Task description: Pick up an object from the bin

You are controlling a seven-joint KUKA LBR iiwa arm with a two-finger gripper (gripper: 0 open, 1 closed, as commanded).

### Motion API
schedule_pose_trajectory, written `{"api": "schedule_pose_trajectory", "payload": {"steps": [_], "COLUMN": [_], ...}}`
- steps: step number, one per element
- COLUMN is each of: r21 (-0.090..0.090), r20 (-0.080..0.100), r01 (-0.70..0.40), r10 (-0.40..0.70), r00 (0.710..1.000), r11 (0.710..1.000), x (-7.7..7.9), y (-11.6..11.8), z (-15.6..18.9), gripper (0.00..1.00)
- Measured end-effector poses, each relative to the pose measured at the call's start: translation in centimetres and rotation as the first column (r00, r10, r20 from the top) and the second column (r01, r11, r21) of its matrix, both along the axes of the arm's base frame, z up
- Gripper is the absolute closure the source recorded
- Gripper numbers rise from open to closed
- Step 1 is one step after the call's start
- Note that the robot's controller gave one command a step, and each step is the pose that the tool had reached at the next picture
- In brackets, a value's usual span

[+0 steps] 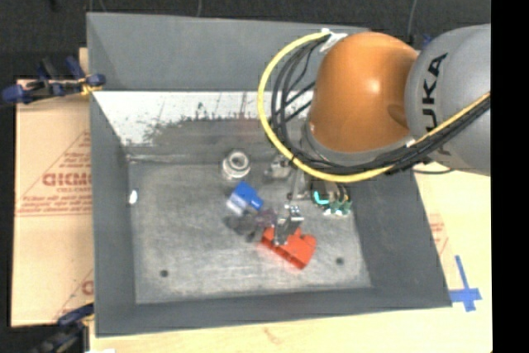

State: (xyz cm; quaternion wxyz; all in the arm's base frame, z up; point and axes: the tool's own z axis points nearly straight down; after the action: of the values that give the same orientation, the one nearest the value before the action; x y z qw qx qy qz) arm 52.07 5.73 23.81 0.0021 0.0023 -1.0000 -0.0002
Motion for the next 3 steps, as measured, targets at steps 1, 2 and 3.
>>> {"api": "schedule_pose_trajectory", "payload": {"steps": [1, 2, 3], "r21": [-0.001, 0.007, 0.005], "r20": [0.001, 0.012, 0.022], "r01": [0.077, 0.198, 0.199], "r10": [-0.077, -0.198, -0.199], "r00": [0.997, 0.980, 0.980], "r11": [0.997, 0.980, 0.980], "x": [1.6, 1.5, 1.8], "y": [-4.4, -7.9, -8.1], "z": [-11.9, -16.3, -16.0], "gripper": [0.00, 0.00, 1.00]}}
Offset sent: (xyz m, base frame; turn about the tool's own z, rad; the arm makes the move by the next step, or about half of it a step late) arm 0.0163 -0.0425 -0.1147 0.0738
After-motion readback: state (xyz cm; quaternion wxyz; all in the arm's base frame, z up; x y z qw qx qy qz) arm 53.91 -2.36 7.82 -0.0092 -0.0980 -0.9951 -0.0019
